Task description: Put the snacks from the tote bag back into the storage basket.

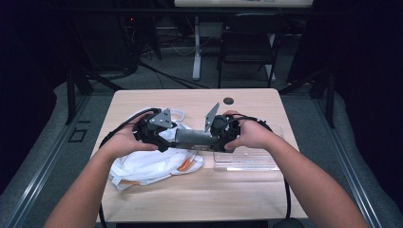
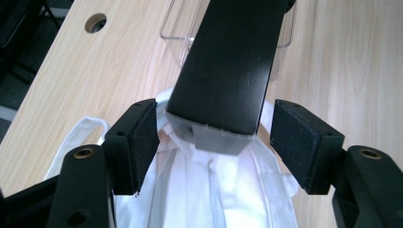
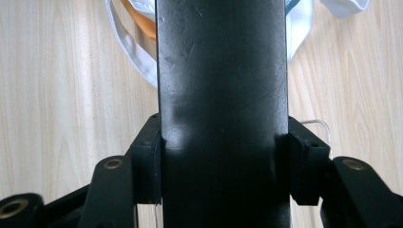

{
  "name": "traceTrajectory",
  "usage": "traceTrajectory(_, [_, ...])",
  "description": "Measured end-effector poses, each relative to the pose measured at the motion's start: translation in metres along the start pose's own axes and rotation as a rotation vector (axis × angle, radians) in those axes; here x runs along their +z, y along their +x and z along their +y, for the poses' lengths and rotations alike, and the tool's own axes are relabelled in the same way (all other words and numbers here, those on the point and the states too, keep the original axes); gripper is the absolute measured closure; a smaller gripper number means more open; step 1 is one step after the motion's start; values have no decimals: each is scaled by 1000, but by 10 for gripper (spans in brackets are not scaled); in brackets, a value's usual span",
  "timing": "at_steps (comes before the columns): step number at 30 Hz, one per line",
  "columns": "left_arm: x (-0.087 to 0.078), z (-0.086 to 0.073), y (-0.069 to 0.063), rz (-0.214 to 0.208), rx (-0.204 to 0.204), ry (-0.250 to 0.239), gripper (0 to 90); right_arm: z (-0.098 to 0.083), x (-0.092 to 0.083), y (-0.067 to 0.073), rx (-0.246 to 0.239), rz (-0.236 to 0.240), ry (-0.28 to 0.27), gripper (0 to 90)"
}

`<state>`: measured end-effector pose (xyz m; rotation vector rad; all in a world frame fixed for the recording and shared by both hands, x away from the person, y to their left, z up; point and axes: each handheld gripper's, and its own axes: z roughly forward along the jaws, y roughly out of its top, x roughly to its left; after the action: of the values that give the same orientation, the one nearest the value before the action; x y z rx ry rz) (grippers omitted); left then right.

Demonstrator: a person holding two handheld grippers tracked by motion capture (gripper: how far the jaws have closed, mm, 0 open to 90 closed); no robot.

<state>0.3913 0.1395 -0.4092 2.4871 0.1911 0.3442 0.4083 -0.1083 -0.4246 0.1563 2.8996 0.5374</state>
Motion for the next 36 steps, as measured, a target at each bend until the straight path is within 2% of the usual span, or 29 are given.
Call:
traceTrajectory(7, [-2,-13,3,22,-27,9,335,-5,0,-4,15,-5,-3,424])
traceTrajectory(14, [-3,-22,6,18,-54,32,338,-9,-3,-7,24,-13,3,423])
traceTrajectory(18, [-2,-27,6,24,-68,25,338,-13,-4,-9,33,-19,-3,423])
traceTrajectory(21, [-2,-29,6,20,-71,38,338,-16,-7,-10,33,-24,8,423])
traceTrajectory(23, [-1,-31,6,26,-76,28,339,-18,-7,-11,43,-27,3,423])
traceTrajectory(36, [1,-40,5,22,-93,40,340,-34,-12,-19,68,-47,15,423])
